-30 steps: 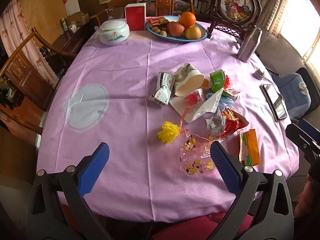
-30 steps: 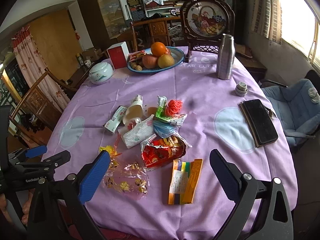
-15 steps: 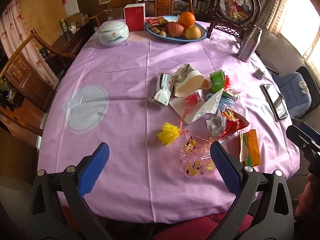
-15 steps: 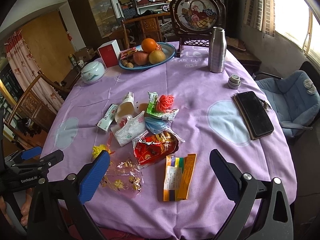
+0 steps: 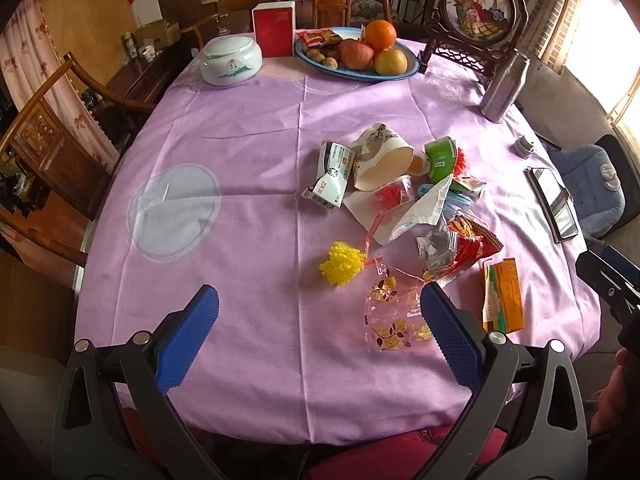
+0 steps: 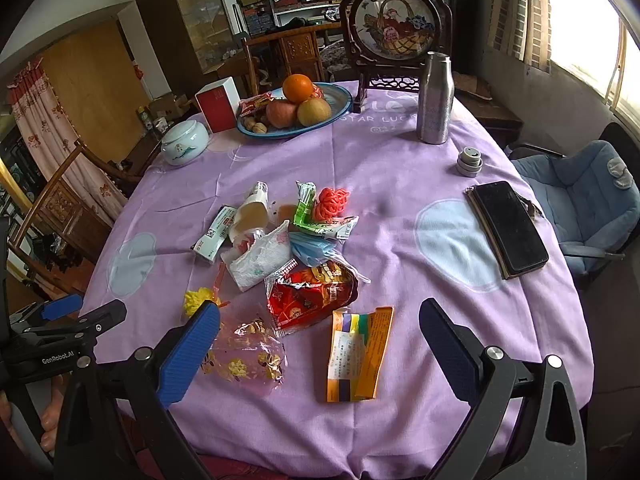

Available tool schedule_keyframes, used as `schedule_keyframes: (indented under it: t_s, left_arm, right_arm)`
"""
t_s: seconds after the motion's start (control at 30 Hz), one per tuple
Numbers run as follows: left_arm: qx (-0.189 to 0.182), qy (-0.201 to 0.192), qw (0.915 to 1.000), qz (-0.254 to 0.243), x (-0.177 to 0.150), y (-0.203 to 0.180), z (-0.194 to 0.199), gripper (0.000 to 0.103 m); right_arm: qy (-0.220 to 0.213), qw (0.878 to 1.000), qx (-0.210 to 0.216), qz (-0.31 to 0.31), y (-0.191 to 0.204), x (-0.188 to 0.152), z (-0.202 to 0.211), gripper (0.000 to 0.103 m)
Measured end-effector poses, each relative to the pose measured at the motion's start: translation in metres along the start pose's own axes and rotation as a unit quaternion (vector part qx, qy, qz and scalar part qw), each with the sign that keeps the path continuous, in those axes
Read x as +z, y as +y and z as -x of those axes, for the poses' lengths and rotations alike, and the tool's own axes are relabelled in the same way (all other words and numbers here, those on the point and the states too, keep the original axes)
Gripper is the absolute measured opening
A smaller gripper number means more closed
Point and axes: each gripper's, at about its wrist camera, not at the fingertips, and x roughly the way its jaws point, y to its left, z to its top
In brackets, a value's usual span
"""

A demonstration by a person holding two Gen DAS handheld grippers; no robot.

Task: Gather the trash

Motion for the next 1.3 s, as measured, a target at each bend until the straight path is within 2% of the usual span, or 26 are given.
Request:
schedule_keyframes:
  t_s: [1.3]
  left_arm:
    - [0.01,0.01,0.9996,0.026,-0.006,0.013,0.0,0.097]
  right_arm:
    - [0.002,1.0,0.0,0.0,0.001,-0.001,0.0,0.097]
